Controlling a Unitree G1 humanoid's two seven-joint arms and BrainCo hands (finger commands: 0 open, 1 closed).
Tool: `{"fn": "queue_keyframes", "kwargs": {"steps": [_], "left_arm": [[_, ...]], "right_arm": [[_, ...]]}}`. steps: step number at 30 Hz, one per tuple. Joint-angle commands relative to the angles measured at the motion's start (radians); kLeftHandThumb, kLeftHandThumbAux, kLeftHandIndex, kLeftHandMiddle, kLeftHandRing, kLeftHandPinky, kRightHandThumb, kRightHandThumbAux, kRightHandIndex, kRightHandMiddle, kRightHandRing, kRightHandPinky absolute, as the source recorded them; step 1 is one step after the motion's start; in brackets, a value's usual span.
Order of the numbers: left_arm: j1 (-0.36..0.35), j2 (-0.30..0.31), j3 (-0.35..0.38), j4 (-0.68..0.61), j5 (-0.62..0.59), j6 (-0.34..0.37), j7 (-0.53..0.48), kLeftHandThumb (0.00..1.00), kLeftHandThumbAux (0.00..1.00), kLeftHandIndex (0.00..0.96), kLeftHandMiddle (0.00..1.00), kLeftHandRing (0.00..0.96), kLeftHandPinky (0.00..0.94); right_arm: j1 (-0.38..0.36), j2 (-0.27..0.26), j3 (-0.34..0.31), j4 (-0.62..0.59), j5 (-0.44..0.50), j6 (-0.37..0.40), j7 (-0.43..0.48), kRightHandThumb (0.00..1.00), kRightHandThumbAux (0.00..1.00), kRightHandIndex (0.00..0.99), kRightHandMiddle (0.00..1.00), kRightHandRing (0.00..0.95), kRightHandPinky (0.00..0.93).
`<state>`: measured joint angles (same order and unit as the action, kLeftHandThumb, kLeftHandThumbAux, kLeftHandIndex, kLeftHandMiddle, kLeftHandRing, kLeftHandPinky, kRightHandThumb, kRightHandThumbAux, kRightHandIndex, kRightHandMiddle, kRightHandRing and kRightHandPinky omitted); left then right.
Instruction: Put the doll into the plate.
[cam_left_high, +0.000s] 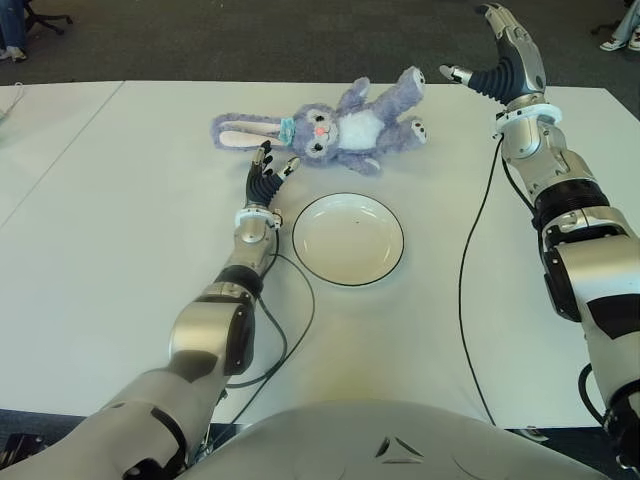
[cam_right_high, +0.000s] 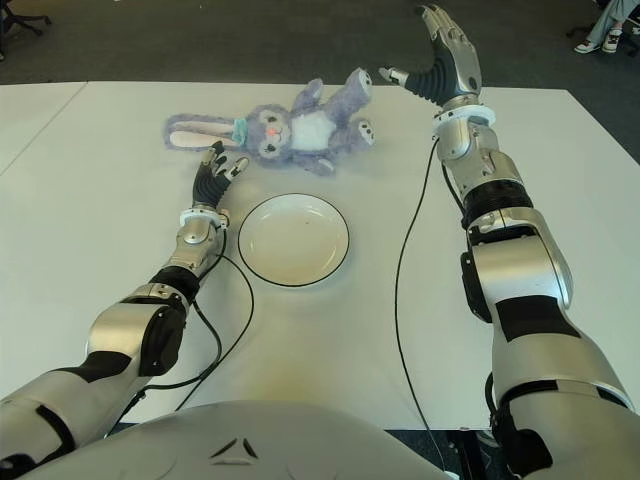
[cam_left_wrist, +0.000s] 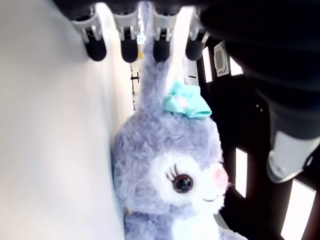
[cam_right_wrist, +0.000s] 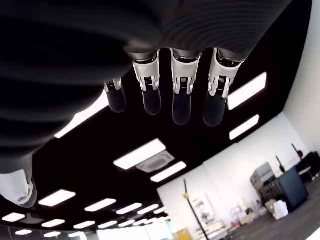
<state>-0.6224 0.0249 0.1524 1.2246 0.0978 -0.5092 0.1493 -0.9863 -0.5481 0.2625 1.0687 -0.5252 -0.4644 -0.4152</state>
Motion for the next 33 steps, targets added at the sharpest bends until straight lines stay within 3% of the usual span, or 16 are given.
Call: {"fn": "queue_keyframes", "kwargs": {"steps": [1, 12, 26, 33], "left_arm": [[0.206, -0.058, -0.017, 0.137, 0.023, 0.127, 0.008, 0.000, 0.591, 0.062, 0.068, 0.055, 0.057], [0.207, -0.051, -0.006, 0.144, 0.010, 0.146, -0.021, 0.000, 0.576, 0.040, 0.045, 0.035, 0.025], [0.203, -0.061, -0.015, 0.138, 0.016, 0.133, 0.006, 0.000, 0.578, 0.052, 0.058, 0.050, 0.058], [0.202, -0.063, -0.029, 0.137, 0.030, 0.127, 0.025, 0.000, 0.551, 0.052, 0.060, 0.049, 0.044]], "right_arm": [[0.075, 0.051, 0.017, -0.032, -0.005, 0.002, 0.017, 0.245, 0.500, 0.095, 0.109, 0.141, 0.210], [0.087, 0.110, 0.053, 0.020, -0.022, 0.014, 0.015, 0.292, 0.508, 0.091, 0.125, 0.197, 0.286], [0.078, 0.162, 0.108, 0.047, -0.053, 0.004, 0.004, 0.278, 0.493, 0.092, 0.125, 0.223, 0.308], [0.066, 0.197, 0.141, 0.066, -0.068, 0.003, 0.022, 0.260, 0.479, 0.075, 0.106, 0.234, 0.363]]}}
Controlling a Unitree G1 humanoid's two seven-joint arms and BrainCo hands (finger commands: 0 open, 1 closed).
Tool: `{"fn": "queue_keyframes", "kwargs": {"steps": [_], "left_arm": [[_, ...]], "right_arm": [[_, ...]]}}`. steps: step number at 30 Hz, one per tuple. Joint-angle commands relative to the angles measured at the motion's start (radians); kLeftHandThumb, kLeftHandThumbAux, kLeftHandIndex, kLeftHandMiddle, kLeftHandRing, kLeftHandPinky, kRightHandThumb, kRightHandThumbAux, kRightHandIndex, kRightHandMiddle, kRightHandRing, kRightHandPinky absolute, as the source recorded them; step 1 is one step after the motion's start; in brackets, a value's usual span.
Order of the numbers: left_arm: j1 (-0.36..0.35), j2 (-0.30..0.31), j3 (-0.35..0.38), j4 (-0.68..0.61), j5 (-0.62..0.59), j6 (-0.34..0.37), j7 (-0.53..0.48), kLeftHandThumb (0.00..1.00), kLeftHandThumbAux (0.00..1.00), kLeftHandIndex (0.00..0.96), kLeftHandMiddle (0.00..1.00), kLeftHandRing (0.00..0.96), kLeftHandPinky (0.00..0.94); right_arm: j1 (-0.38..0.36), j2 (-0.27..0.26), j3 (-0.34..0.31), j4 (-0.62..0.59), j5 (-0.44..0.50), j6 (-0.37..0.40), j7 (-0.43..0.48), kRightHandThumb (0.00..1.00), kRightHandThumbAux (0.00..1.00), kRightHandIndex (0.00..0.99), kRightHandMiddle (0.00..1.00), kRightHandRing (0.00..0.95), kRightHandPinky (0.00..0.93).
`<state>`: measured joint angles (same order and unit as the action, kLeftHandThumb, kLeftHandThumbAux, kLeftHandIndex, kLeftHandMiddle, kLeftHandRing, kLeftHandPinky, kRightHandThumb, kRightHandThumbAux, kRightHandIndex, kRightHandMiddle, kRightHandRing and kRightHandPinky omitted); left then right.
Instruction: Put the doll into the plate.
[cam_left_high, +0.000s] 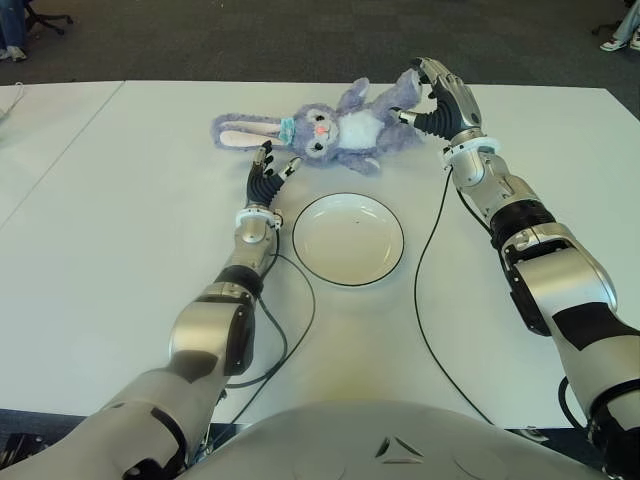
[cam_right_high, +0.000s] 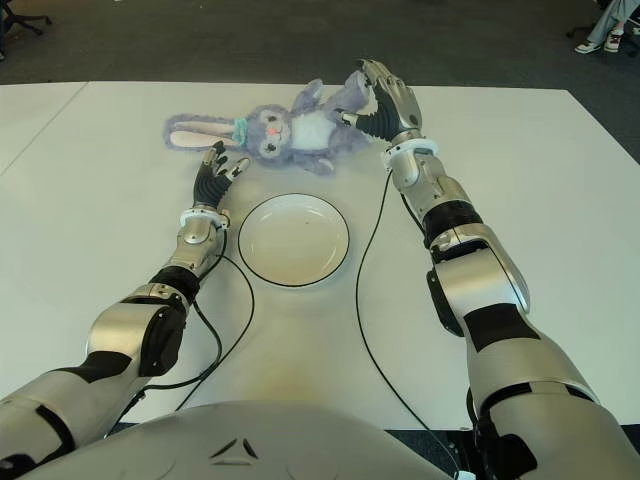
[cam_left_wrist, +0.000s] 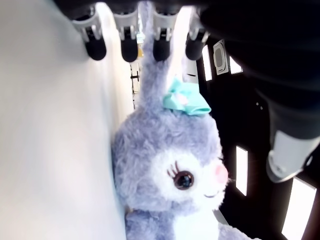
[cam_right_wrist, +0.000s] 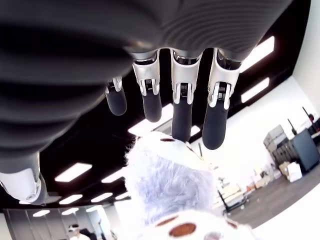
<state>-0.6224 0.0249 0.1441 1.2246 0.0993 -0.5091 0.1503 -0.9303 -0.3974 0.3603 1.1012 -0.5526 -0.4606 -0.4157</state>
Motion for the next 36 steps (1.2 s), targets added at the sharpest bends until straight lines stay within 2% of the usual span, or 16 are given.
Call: {"fn": "queue_keyframes", "kwargs": {"steps": [1, 9, 18, 23, 25, 36], "left_arm": [[0.201, -0.063, -0.024, 0.137, 0.032, 0.128, 0.029, 0.000, 0.549, 0.052, 0.059, 0.048, 0.044], [0.210, -0.067, -0.007, 0.144, 0.018, 0.148, 0.008, 0.000, 0.517, 0.051, 0.055, 0.042, 0.028], [0.206, -0.067, -0.017, 0.142, 0.031, 0.139, 0.022, 0.000, 0.507, 0.053, 0.063, 0.046, 0.041], [0.198, -0.068, -0.012, 0.140, 0.025, 0.133, 0.022, 0.000, 0.507, 0.051, 0.061, 0.043, 0.040], [0.200, -0.067, -0.019, 0.139, 0.032, 0.127, 0.035, 0.000, 0.512, 0.055, 0.064, 0.045, 0.044], [0.201, -0.068, -0.037, 0.138, 0.056, 0.132, 0.055, 0.000, 0.514, 0.050, 0.060, 0.046, 0.049]], "right_arm": [[0.011, 0.051, 0.048, 0.037, -0.043, 0.000, 0.023, 0.259, 0.478, 0.074, 0.105, 0.234, 0.361], [0.012, 0.087, 0.079, 0.056, -0.058, 0.013, 0.016, 0.258, 0.478, 0.066, 0.084, 0.218, 0.342], [0.005, 0.112, 0.099, 0.082, -0.062, 0.016, 0.005, 0.296, 0.486, 0.070, 0.084, 0.238, 0.393], [0.000, 0.116, 0.105, 0.096, -0.065, 0.012, -0.007, 0.299, 0.487, 0.077, 0.090, 0.256, 0.436], [-0.001, 0.115, 0.107, 0.101, -0.065, 0.009, -0.012, 0.300, 0.490, 0.080, 0.094, 0.268, 0.486], [-0.007, 0.092, 0.112, 0.119, -0.069, -0.013, -0.025, 0.297, 0.509, 0.085, 0.090, 0.277, 0.440]]}}
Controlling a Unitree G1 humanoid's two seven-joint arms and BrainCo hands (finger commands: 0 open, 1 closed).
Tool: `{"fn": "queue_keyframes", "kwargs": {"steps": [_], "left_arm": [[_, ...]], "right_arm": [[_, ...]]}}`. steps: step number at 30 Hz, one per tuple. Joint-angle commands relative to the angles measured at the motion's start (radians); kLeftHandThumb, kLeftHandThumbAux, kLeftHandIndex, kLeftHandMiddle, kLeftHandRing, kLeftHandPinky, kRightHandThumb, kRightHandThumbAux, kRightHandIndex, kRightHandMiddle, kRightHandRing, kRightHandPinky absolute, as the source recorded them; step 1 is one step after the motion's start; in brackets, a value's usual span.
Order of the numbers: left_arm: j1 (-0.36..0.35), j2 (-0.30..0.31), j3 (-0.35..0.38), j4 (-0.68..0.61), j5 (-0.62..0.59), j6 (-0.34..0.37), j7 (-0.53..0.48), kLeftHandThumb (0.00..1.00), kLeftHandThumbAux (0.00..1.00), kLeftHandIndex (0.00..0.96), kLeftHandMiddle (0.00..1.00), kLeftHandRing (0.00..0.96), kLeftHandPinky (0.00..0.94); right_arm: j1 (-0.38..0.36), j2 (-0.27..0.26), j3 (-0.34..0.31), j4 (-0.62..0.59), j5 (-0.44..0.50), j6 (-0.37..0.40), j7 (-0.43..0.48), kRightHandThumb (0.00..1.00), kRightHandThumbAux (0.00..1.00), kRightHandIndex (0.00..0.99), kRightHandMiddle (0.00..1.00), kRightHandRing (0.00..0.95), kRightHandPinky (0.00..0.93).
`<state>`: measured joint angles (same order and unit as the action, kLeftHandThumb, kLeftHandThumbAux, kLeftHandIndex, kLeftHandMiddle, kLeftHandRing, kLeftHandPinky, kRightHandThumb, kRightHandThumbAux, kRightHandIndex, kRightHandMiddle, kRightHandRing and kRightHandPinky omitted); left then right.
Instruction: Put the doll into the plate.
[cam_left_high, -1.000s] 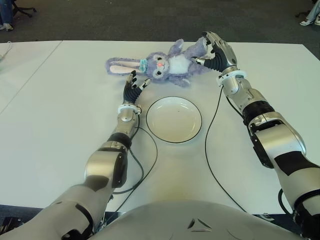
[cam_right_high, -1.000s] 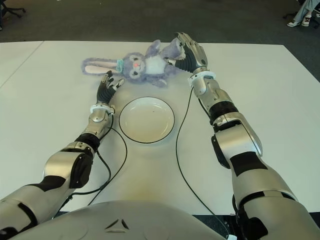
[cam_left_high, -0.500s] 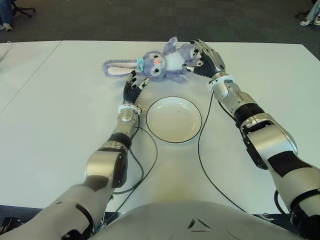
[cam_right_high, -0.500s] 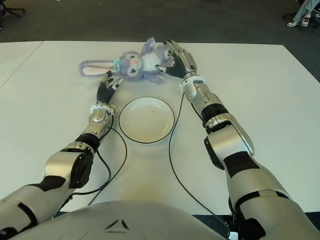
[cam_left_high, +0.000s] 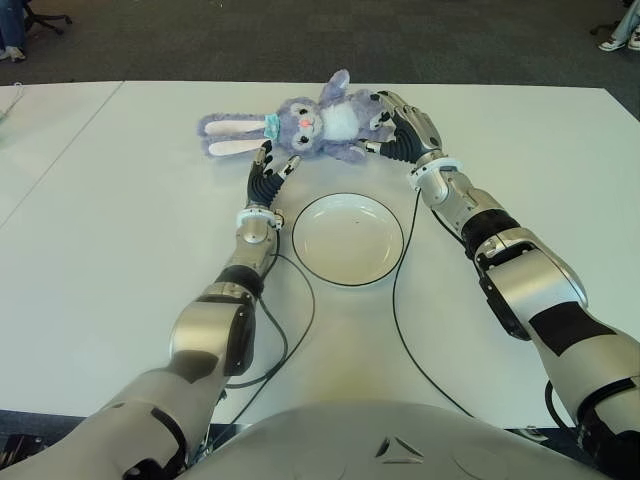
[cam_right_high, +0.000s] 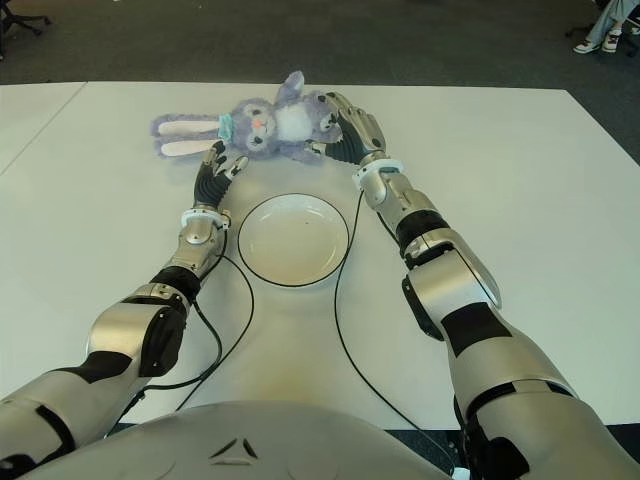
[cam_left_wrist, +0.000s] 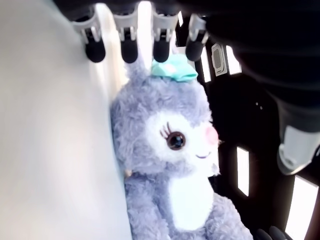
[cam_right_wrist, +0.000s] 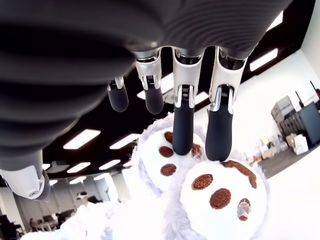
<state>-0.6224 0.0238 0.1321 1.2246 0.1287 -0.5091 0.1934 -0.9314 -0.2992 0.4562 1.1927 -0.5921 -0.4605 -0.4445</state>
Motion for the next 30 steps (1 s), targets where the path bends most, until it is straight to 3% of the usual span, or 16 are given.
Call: {"fn": "queue_keyframes", "kwargs": {"steps": [1, 7, 25, 30], "left_arm": [[0.201, -0.066, -0.024, 0.138, 0.027, 0.133, 0.014, 0.000, 0.514, 0.050, 0.060, 0.046, 0.049], [0.193, -0.064, -0.021, 0.140, 0.029, 0.167, 0.018, 0.000, 0.527, 0.057, 0.070, 0.059, 0.058], [0.190, -0.054, -0.012, 0.142, 0.028, 0.162, -0.006, 0.000, 0.509, 0.054, 0.066, 0.049, 0.034], [0.202, -0.057, -0.020, 0.137, 0.034, 0.129, 0.004, 0.000, 0.499, 0.046, 0.058, 0.043, 0.042]], "right_arm": [[-0.007, -0.009, 0.017, 0.027, -0.032, -0.014, 0.003, 0.297, 0.509, 0.085, 0.090, 0.277, 0.439], [-0.011, -0.016, 0.025, 0.031, -0.041, -0.017, -0.004, 0.327, 0.517, 0.089, 0.078, 0.257, 0.412], [-0.020, -0.043, 0.038, 0.036, -0.065, -0.020, -0.021, 0.300, 0.500, 0.074, 0.056, 0.197, 0.318], [-0.087, -0.086, 0.012, 0.049, -0.054, 0.005, -0.033, 0.309, 0.488, 0.070, 0.048, 0.168, 0.276]]}}
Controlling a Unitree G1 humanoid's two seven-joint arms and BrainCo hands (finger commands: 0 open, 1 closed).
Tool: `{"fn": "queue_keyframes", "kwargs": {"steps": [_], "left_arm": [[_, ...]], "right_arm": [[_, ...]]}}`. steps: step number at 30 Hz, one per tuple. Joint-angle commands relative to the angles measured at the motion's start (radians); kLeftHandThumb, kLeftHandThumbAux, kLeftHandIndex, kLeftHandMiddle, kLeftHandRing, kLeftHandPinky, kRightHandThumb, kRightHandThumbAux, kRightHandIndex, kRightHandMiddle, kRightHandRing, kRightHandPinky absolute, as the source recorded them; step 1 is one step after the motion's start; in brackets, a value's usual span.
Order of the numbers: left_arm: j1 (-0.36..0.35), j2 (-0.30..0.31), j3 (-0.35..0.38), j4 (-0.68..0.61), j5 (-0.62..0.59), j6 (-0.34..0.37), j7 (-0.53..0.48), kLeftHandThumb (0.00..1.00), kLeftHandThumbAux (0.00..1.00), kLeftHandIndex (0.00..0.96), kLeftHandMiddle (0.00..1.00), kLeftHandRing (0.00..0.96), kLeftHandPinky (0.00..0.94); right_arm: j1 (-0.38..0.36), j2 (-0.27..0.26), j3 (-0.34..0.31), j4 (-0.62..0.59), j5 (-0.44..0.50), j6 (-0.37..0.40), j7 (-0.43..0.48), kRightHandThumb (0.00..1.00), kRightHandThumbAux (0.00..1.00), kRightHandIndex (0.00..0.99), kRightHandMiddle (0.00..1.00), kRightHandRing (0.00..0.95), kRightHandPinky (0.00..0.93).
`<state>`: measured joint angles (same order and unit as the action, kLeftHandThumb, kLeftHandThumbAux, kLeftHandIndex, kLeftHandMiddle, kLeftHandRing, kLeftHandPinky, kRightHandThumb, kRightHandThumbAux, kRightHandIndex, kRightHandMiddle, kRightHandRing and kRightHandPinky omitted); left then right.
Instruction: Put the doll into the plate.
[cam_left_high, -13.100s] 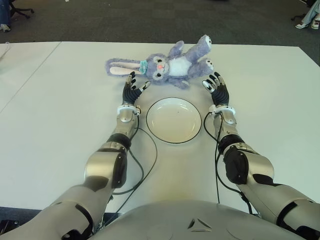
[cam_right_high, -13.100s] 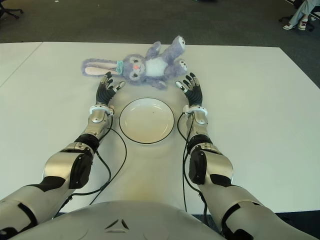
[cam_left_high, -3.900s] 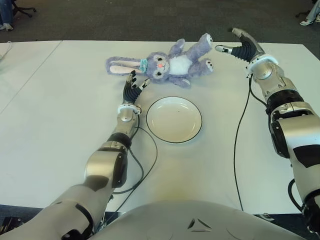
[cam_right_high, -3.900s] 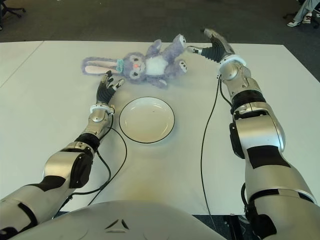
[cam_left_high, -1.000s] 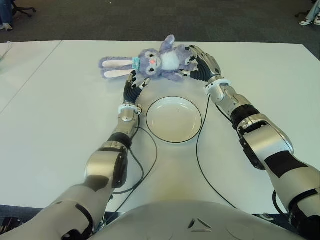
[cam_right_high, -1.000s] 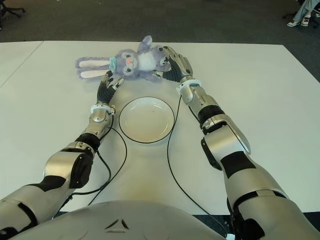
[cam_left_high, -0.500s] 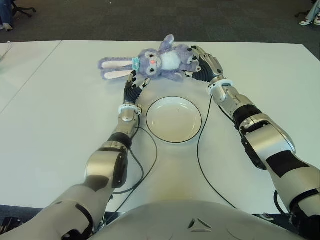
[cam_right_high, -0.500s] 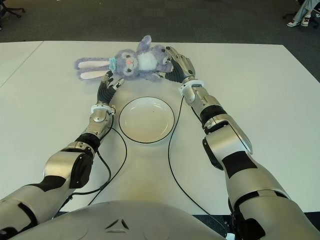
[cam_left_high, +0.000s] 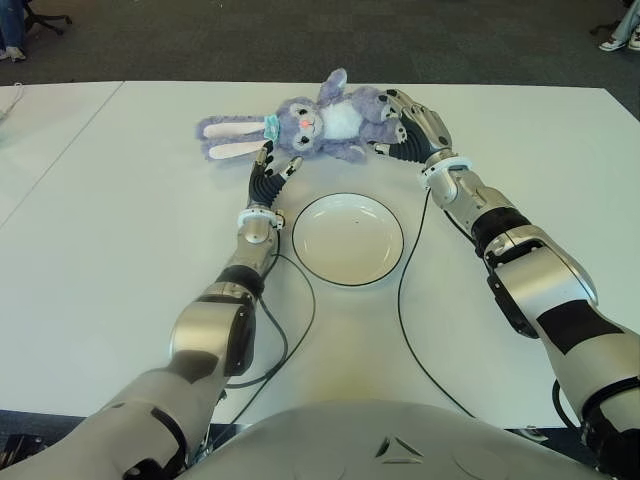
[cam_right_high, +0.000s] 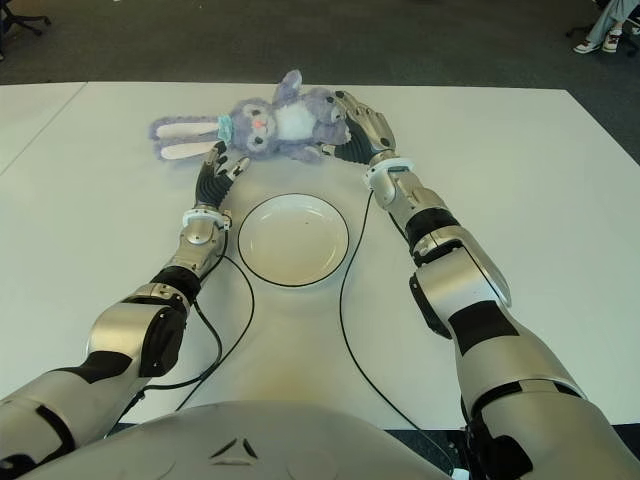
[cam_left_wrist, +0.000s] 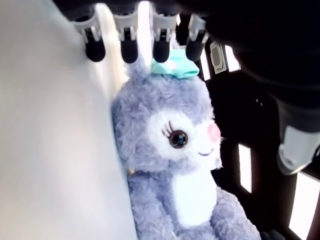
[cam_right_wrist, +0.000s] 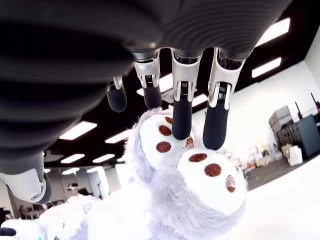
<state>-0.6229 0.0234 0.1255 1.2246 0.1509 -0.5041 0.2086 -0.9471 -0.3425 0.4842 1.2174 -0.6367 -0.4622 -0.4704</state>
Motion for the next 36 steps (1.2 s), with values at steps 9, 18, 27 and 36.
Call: {"fn": "queue_keyframes", "kwargs": {"steps": [9, 18, 27, 36], "left_arm": [[0.189, -0.061, 0.009, 0.143, -0.011, 0.157, -0.046, 0.000, 0.533, 0.049, 0.056, 0.041, 0.039], [0.197, -0.060, 0.019, 0.140, -0.014, 0.161, -0.035, 0.000, 0.567, 0.060, 0.073, 0.065, 0.056], [0.196, -0.060, 0.029, 0.140, -0.028, 0.159, -0.060, 0.000, 0.579, 0.063, 0.076, 0.071, 0.060], [0.193, -0.057, -0.013, 0.140, 0.020, 0.149, 0.002, 0.000, 0.544, 0.056, 0.065, 0.055, 0.044]], "right_arm": [[-0.144, -0.084, -0.058, 0.048, 0.010, 0.041, -0.062, 0.311, 0.465, 0.064, 0.038, 0.115, 0.221], [-0.169, -0.093, -0.083, 0.045, 0.013, 0.034, -0.110, 0.277, 0.463, 0.064, 0.059, 0.145, 0.248], [-0.177, -0.095, -0.084, 0.048, 0.007, 0.035, -0.125, 0.266, 0.467, 0.071, 0.071, 0.135, 0.220], [-0.195, -0.102, -0.079, 0.055, -0.003, 0.048, -0.131, 0.272, 0.473, 0.081, 0.069, 0.114, 0.178]]}}
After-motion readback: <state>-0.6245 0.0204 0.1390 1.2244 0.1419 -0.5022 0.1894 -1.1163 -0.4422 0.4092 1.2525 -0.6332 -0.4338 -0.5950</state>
